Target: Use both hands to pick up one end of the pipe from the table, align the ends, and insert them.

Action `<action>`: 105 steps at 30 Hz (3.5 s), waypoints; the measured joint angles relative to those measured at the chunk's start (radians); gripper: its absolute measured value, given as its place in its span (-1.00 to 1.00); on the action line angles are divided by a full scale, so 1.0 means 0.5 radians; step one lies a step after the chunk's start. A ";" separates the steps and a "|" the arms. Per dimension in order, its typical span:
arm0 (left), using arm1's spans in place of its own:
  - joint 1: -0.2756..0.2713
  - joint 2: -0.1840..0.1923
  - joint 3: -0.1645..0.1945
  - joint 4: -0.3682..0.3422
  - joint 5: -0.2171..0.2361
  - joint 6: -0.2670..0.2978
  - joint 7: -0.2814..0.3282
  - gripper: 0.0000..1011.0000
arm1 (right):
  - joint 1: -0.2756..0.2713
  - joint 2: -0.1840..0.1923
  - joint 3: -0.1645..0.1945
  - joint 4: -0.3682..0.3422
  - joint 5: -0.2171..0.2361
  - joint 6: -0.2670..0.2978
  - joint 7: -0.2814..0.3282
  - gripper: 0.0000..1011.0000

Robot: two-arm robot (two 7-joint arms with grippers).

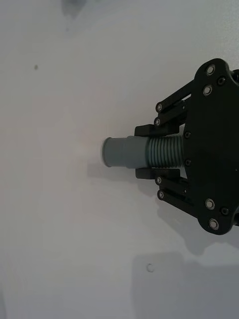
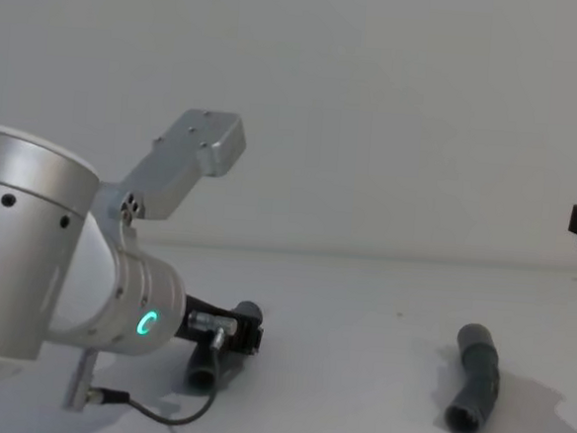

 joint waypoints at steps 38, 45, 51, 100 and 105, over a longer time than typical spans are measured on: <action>-0.334 0.635 0.128 0.104 -0.154 -0.510 -1.202 -0.35 | 0.000 0.000 0.000 0.000 0.000 0.000 0.000 -1.00; -0.406 0.730 0.182 0.124 -0.176 -0.558 -1.409 -0.35 | 0.000 0.000 0.000 0.000 0.000 0.000 0.000 -1.00; -0.491 0.830 0.249 0.143 -0.194 -0.607 -1.649 -0.35 | 0.000 0.000 0.000 0.000 0.000 0.000 0.000 -1.00; -1.052 1.024 0.697 0.533 -0.168 -1.025 -2.788 -0.35 | 0.000 0.000 0.000 0.000 0.000 0.000 0.000 -1.00; -1.063 1.023 0.707 0.547 -0.171 -1.038 -2.794 -0.35 | 0.000 0.000 0.000 0.000 0.000 0.000 0.000 -1.00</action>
